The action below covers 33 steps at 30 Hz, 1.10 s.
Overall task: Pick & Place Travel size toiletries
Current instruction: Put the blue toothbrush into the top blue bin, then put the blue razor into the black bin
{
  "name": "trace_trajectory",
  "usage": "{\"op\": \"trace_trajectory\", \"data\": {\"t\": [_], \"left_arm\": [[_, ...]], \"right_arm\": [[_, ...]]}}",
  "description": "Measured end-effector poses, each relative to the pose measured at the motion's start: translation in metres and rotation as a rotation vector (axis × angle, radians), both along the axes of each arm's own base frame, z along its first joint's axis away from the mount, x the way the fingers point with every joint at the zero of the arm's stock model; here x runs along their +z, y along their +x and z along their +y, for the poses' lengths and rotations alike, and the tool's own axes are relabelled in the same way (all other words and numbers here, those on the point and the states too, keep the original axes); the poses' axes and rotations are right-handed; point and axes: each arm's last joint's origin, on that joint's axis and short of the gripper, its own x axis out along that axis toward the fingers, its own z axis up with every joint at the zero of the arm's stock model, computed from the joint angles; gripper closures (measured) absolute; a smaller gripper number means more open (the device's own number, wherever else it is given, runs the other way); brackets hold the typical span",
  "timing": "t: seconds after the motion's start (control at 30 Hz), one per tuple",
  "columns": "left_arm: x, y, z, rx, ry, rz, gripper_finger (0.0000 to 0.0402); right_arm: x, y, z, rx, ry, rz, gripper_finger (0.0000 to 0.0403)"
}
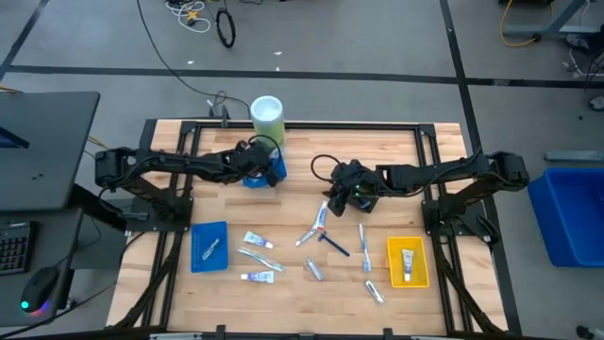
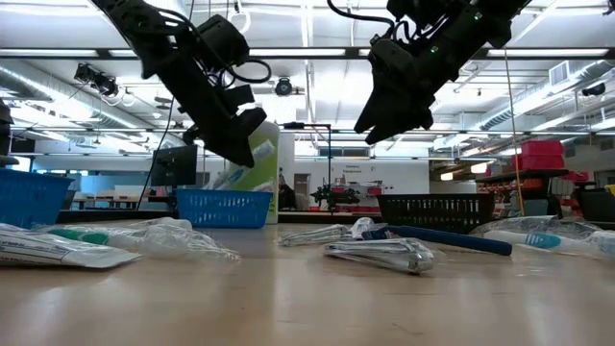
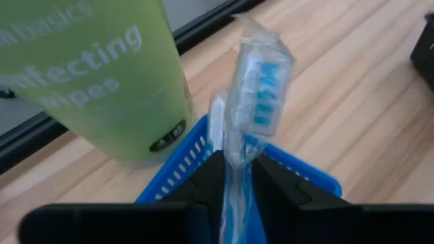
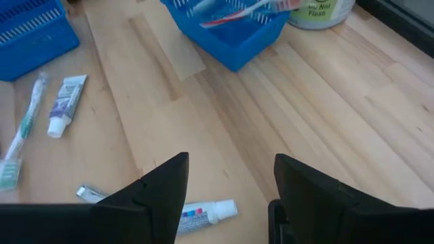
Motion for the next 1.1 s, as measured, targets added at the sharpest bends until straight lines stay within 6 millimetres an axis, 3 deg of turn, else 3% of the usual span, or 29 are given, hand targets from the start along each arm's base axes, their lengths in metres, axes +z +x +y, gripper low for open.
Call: {"op": "trace_trajectory", "data": {"t": [0.2,0.4,0.6,0.77,0.93,1.1], "left_arm": [[0.001,0.001,0.001,-0.011,0.007,-0.006,0.0265],[0.000,0.001,-0.003,-0.040,-0.025,-0.009,0.0241],[0.002,0.004,-0.003,-0.054,-0.022,-0.041,0.0240],[0.010,0.013,-0.012,-0.173,-0.022,-0.131,0.0255],[0.011,0.020,-0.031,-0.338,-0.003,-0.120,0.0270],[0.024,0.018,-0.052,-0.450,0.009,-0.156,0.0285]], "right_arm": [[0.000,0.000,0.000,0.000,0.000,-0.002,0.0172],[0.000,0.000,0.000,0.000,0.000,-0.002,0.0184],[0.000,0.000,0.000,0.013,-0.013,0.002,0.0190],[0.002,0.002,0.000,0.063,-0.064,-0.012,0.0188],[0.013,0.011,0.022,0.206,-0.115,-0.134,0.0196],[0.013,0.008,0.054,0.282,-0.017,-0.151,0.0205]]}}
